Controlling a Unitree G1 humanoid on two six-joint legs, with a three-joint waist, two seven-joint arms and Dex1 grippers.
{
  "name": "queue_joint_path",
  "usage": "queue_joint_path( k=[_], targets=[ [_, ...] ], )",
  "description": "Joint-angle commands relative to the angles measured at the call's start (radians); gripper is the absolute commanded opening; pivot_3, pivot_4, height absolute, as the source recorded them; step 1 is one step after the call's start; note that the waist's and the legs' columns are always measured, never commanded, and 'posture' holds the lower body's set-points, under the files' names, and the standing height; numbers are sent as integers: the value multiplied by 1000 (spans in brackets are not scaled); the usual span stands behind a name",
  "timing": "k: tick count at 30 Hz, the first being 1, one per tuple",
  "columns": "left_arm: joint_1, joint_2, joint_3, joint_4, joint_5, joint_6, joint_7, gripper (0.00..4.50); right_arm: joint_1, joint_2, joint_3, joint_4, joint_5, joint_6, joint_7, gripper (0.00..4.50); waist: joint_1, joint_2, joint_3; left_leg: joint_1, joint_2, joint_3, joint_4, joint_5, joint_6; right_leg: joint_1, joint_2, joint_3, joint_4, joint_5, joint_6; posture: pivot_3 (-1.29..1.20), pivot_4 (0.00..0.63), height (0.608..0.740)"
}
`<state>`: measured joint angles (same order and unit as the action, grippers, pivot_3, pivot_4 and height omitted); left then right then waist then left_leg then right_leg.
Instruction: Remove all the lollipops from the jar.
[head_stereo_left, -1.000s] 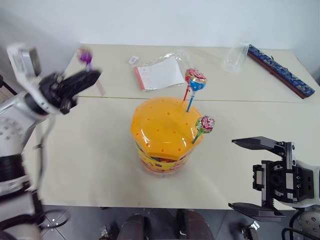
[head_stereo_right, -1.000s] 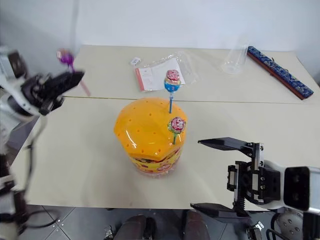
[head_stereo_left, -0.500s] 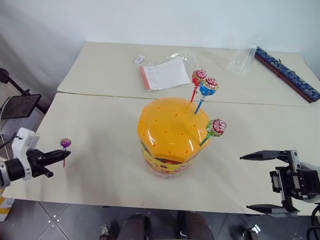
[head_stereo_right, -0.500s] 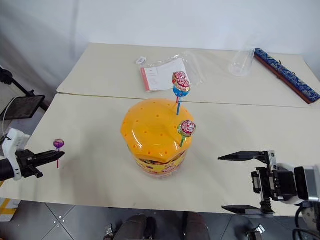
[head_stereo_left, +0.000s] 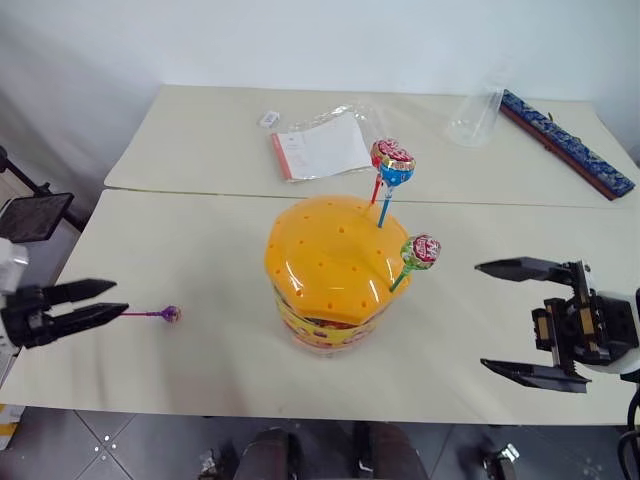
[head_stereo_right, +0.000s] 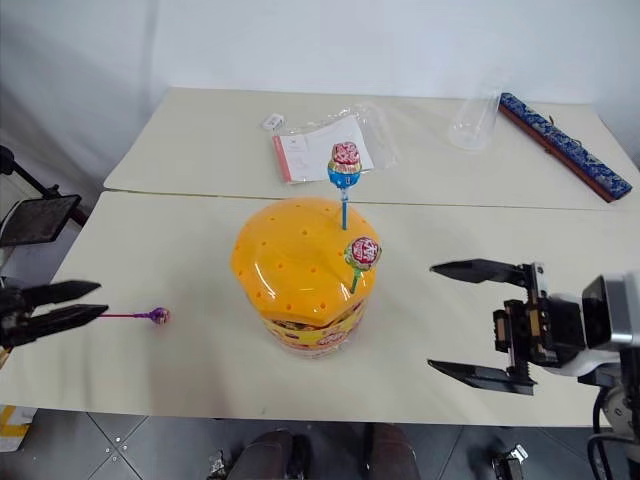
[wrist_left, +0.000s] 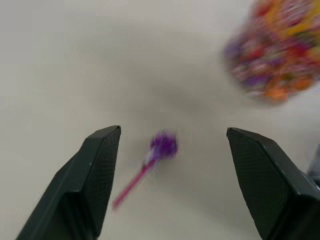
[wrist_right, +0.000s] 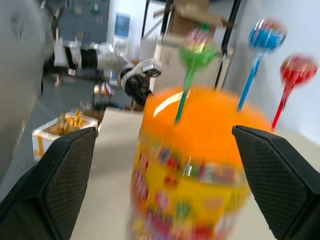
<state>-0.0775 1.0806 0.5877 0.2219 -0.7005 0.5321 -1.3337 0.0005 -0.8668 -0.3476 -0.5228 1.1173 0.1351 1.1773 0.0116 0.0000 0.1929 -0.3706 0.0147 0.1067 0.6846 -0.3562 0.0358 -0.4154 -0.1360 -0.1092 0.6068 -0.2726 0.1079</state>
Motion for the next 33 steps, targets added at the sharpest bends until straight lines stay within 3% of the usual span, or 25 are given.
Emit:
queue_joint_path(
  k=[1, 9, 14, 18, 28, 33],
  targets=[
    [-54, -84, 55, -198, -184, 52, 8, 3495, -84, 20, 35, -80, 45, 83, -157, 4500, 0, 0, 0, 0, 0, 0, 0, 1, 3, 0, 0, 0, 2, 0, 0, 0, 150, 740],
    [-85, -310, -3, -442, -399, 152, 143, 3495, -121, -8, 86, -88, -19, 205, -141, 4500, -3, -2, -1, 0, 0, 1, 1, 3, 7, 2, 4, 0, 1, 1, 1, 0, 150, 740],
    [-94, -339, -54, -486, -425, 164, 151, 3495, -151, 23, 100, -88, -34, 214, -116, 4500, -5, -2, -1, 1, 0, 4, 5, 4, 8, 3, 7, -1, 1, 1, 2, 0, 150, 740],
    [-114, -348, -59, -485, -434, 144, 139, 3525, -155, 51, 116, -91, -66, 212, -121, 3745, -9, -2, -1, 1, 0, 4, 6, 4, 8, 4, 5, 1, 2, 1, 2, 0, 150, 740],
    [-150, -341, -85, -440, -432, 158, 98, 3525, -132, 125, 134, -56, -180, 151, -45, 358, -9, -2, -1, 0, 0, 4, 7, 4, 9, 4, 7, 0, 3, 1, 2, 0, 150, 740],
    [-160, -341, -109, -420, -418, 156, 72, 3525, -86, 133, 128, -74, -258, 108, -45, 358, -10, -2, -1, 0, -1, 4, 7, 4, 9, 4, 8, -1, 3, 1, 2, 0, 150, 740]
  ],
)
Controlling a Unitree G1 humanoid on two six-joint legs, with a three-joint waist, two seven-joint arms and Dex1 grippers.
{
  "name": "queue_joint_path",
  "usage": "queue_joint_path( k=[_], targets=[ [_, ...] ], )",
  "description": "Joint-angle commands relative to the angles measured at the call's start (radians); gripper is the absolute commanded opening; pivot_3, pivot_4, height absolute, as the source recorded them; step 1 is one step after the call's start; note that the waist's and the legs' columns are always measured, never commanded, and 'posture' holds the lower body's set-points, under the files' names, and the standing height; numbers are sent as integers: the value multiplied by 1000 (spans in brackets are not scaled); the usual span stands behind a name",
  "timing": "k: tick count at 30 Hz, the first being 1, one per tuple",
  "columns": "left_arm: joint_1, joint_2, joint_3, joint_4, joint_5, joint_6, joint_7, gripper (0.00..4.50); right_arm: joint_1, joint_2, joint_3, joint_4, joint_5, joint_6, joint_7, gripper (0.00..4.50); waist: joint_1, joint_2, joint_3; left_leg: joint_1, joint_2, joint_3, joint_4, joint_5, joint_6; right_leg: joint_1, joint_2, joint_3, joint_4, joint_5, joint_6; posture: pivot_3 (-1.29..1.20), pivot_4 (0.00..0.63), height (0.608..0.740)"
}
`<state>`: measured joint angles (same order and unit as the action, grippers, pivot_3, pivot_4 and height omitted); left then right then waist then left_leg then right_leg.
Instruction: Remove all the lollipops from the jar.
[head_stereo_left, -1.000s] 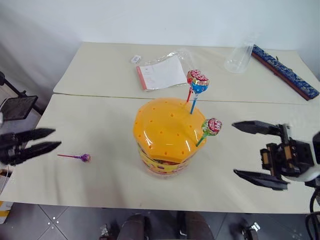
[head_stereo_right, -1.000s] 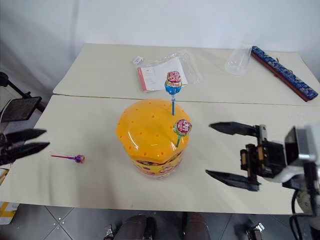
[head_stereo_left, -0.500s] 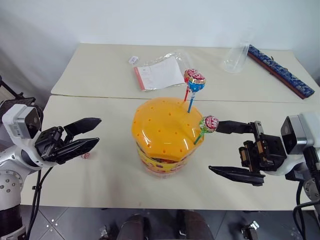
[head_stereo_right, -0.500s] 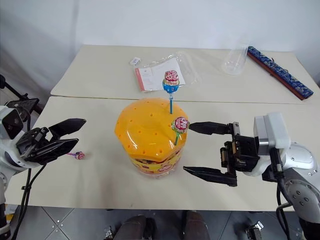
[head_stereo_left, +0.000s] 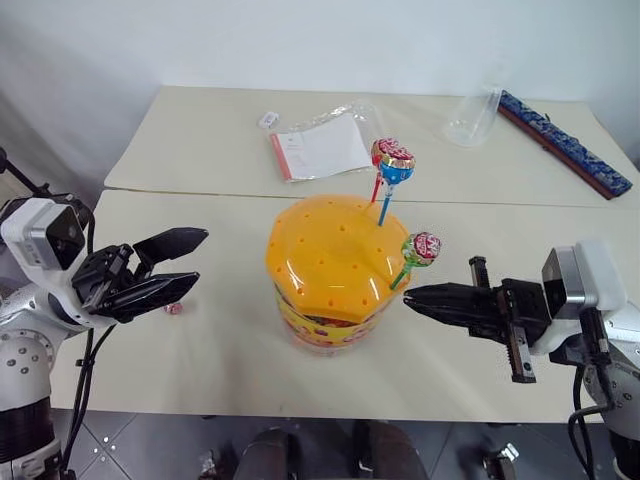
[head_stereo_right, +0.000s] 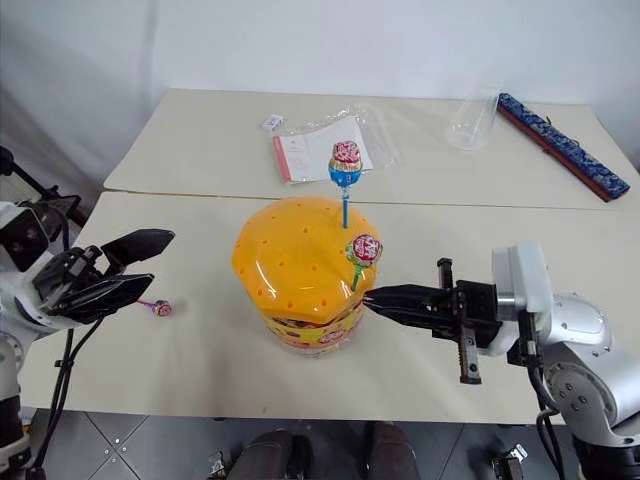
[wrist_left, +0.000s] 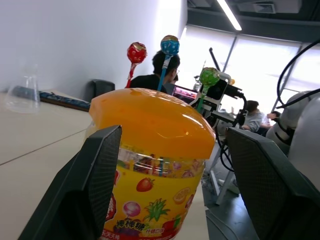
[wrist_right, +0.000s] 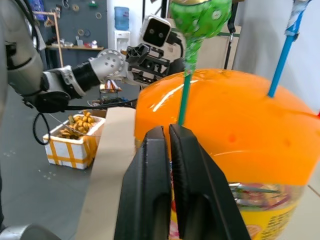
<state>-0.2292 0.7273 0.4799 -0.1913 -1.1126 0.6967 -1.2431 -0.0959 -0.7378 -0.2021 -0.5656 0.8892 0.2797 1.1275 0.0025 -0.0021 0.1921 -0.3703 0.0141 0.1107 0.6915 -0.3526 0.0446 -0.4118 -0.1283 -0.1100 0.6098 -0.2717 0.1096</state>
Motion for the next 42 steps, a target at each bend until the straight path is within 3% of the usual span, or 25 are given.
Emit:
queue_joint_path(
  k=[1, 6, 10, 13, 29, 42],
  targets=[
    [-9, 13, -5, -10, -7, -7, -20, 3525, 12, 11, -25, -32, -15, -36, 1, 358, -1, 0, 0, 0, 0, 0, 0, 0, 0, 0, 0, 0, 0, 0, 0, 0, 150, 740],
    [-16, 16, -17, -22, -23, 6, -14, 3525, 0, -19, -54, -34, 110, 78, -67, 358, -2, 0, 0, 0, 0, 0, 0, 0, 0, 0, 0, 0, 0, 0, 0, 0, 150, 740],
    [-18, 19, -15, -36, -41, 17, -12, 3525, -36, -52, -72, -20, 88, 99, -93, 358, -1, 0, 0, 0, 0, 0, 0, 0, 0, 0, -2, 1, 0, 0, 0, 0, 150, 740],
    [-28, 15, -6, -41, -46, 8, -7, 3525, -77, -50, -77, -27, 90, 102, -119, 917, -3, 0, 0, 0, 1, 0, 0, 0, 0, 0, -2, 1, -1, 0, 0, 0, 150, 740],
    [-49, -38, -37, -53, -48, -15, 0, 3525, -220, -8, 22, -87, 156, 167, -173, 917, -3, 0, 0, 0, 0, 0, 0, 0, 0, 0, -1, 0, -1, 0, 0, 0, 150, 740],
    [-71, -46, -62, -29, -23, -31, 4, 3525, -79, -53, -45, -10, 9, 33, 41, 917, -2, 0, 0, 0, 0, 0, 0, -1, 1, 0, 1, 0, -2, 0, 0, 0, 150, 740]
  ],
)
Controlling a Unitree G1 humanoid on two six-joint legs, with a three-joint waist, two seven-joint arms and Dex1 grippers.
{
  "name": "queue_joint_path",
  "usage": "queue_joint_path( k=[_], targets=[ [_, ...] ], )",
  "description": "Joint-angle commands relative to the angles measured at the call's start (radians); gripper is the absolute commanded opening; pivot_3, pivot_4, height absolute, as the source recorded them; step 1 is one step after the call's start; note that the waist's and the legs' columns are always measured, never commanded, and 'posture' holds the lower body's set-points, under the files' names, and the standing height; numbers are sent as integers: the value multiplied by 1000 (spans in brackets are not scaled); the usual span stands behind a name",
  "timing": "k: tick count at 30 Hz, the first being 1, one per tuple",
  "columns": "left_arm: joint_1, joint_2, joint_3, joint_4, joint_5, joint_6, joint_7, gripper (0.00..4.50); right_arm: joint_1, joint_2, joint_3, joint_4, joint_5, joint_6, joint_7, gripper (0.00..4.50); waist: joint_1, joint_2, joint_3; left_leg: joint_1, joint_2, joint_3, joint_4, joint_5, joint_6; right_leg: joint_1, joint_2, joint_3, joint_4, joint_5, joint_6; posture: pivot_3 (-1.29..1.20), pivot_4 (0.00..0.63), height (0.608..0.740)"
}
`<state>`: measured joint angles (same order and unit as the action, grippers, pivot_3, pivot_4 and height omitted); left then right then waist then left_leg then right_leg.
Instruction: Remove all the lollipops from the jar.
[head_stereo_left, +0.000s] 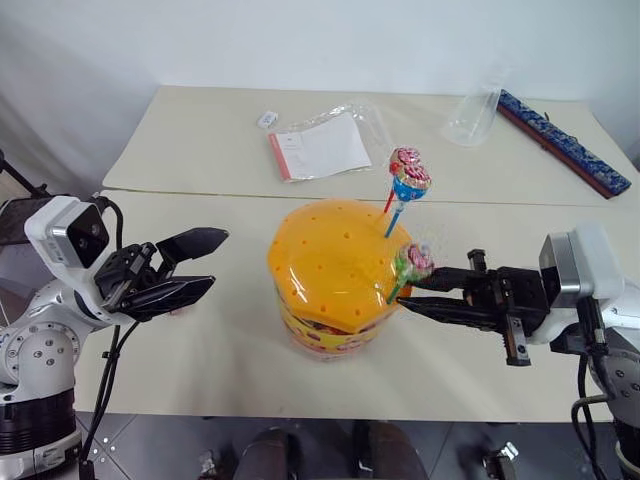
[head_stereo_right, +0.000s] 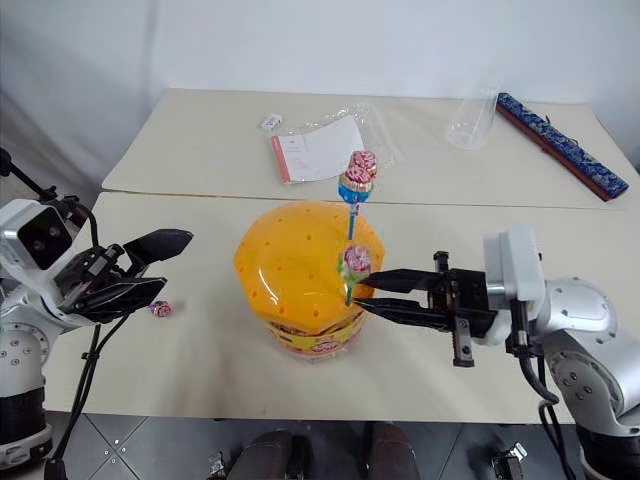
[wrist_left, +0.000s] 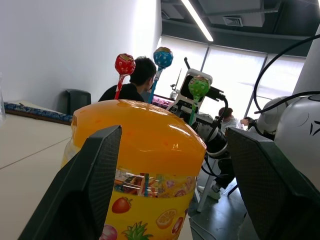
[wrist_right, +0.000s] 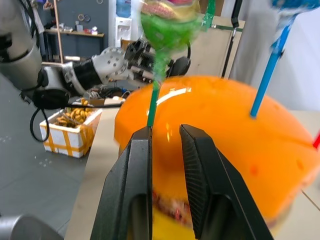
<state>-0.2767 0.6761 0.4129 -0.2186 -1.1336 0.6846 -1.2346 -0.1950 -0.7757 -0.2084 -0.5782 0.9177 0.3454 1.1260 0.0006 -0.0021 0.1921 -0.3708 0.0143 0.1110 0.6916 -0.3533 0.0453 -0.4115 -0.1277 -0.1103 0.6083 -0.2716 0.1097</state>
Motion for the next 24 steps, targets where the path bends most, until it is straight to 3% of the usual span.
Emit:
queue_joint_path(
  k=[1, 8, 11, 18, 22, 24],
  targets=[
    [-25, 5, 4, 0, -2, -19, -5, 3525, 27, -17, -42, 4, -22, -39, 52, 917, 0, 0, 0, 0, 0, 0, 0, 0, 0, 0, 0, 0, 0, 0, 0, 0, 150, 740],
    [-49, 9, -6, 23, 10, -24, -16, 3525, 9, 36, -3, -26, -9, -46, 22, 917, 0, 0, 0, 0, 0, 0, 0, 0, 0, 0, 0, 0, 0, 0, 0, 0, 150, 740],
    [-65, -35, 28, 36, -57, -28, -3, 3525, -15, 53, 14, -38, 0, -34, -3, 917, 0, 0, 0, 0, 0, 0, 0, 0, 0, 0, 0, 0, 0, 0, 0, 0, 150, 740],
    [-45, -4, 14, 22, -60, 19, -24, 3525, -70, 56, 47, -60, 22, -7, -33, 917, 0, 0, 0, 0, 0, -1, 1, 0, 0, 0, -1, 0, 1, 0, 0, 0, 150, 740],
    [-33, 7, 7, 18, -55, 28, -38, 3525, -84, 56, 51, -70, 35, 9, -50, 16, 0, 0, 0, 0, 0, -1, 1, 0, 0, 0, -1, 0, 0, 0, 0, 0, 150, 740],
    [-23, 18, -1, 17, -47, 32, -56, 3525, -93, 59, 56, -71, 35, 14, -57, 16, -1, 0, 0, 0, 0, -1, 1, 0, 0, 0, -1, 0, 0, 0, 0, 0, 150, 740]
  ],
)
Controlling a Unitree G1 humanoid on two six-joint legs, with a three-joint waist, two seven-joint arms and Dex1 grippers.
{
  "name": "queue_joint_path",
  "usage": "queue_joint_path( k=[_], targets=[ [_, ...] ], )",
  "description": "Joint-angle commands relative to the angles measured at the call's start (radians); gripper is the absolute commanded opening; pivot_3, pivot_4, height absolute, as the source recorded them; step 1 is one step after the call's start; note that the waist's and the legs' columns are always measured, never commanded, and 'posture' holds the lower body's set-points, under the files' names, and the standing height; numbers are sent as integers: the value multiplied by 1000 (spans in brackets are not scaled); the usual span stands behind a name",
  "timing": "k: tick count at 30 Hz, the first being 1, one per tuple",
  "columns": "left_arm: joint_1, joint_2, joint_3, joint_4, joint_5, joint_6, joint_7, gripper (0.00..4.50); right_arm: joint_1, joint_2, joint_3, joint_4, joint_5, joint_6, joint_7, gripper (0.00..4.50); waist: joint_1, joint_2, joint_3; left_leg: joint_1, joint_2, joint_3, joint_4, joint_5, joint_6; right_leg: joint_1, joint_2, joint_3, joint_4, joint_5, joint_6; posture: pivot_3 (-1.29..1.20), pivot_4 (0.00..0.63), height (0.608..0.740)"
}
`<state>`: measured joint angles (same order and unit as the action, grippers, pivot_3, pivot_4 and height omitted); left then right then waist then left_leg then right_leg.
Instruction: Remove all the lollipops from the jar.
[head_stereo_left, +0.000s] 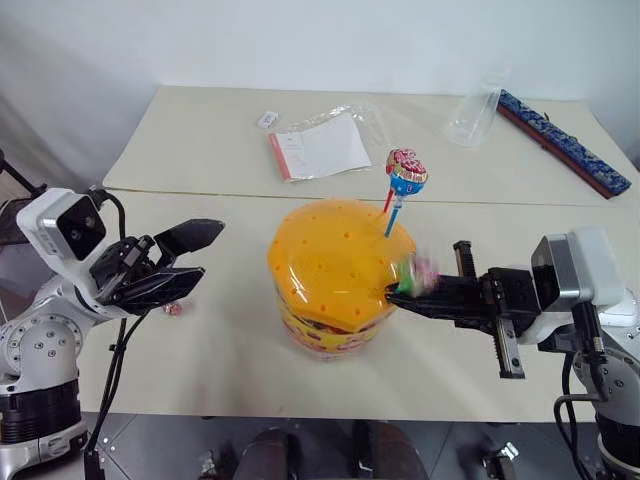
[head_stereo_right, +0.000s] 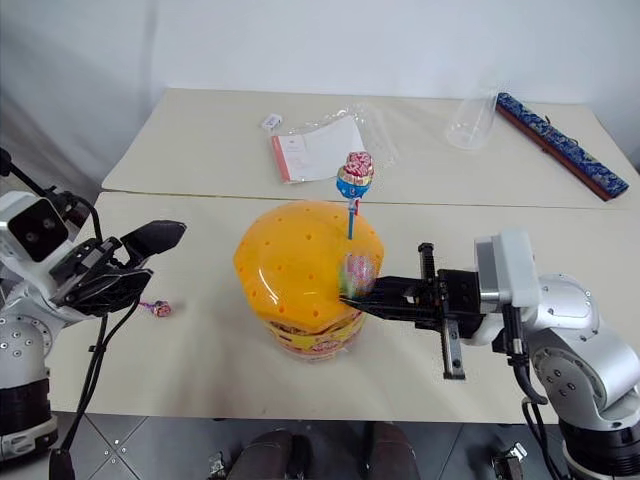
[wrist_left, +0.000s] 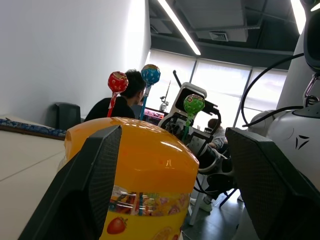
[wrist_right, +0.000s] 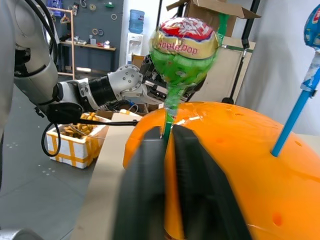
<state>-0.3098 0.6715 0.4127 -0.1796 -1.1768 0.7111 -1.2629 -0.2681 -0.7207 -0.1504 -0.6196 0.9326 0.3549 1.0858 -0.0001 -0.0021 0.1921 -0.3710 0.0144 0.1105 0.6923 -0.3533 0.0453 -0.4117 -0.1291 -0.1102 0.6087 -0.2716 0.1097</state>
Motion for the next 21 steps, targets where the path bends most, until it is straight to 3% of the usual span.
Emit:
queue_joint_path(
  k=[1, 4, 8, 14, 18, 21],
  targets=[
    [12, 27, -3, -21, -1, 6, -33, 3525, -27, 8, 1, -26, 22, 6, -21, 16, -1, 0, 0, 0, 0, 0, 0, 0, 0, 0, 0, 0, 0, 0, 0, 0, 150, 740],
    [15, 31, 1, -18, 1, 7, -39, 3525, -44, 19, 0, -19, 45, 18, -38, 16, -1, 0, 0, 0, 0, 0, 0, 0, 0, 0, 0, 0, 0, 0, 0, 0, 150, 740],
    [24, 36, 16, -21, -7, 8, -41, 3525, -58, 1, -67, -18, 197, 82, -92, 16, 0, 0, 0, 0, 0, 0, 0, 0, 0, 0, -1, 0, 0, 0, 0, 0, 150, 740],
    [19, 64, 29, -50, -42, 38, -34, 3525, -10, -175, -357, 50, 558, 244, -337, 16, 3, 0, 0, -1, 0, -2, 0, 0, 0, 0, -4, 0, -1, 0, 0, 0, 150, 740],
    [4, 44, -17, -46, 56, -45, -41, 3525, 220, -342, -559, 294, 225, 274, -197, 16, 18, -1, 0, -1, 0, -3, -1, -1, 1, 2, -3, 0, -4, 0, 0, 0, 150, 740],
    [-11, 14, -55, -47, 133, -120, -32, 3525, 362, -423, -525, 431, -75, 208, -214, 16, 25, 0, 0, -1, -2, 3, 0, -2, 5, 2, 0, 0, -8, 0, 0, 0, 150, 740]
  ],
)
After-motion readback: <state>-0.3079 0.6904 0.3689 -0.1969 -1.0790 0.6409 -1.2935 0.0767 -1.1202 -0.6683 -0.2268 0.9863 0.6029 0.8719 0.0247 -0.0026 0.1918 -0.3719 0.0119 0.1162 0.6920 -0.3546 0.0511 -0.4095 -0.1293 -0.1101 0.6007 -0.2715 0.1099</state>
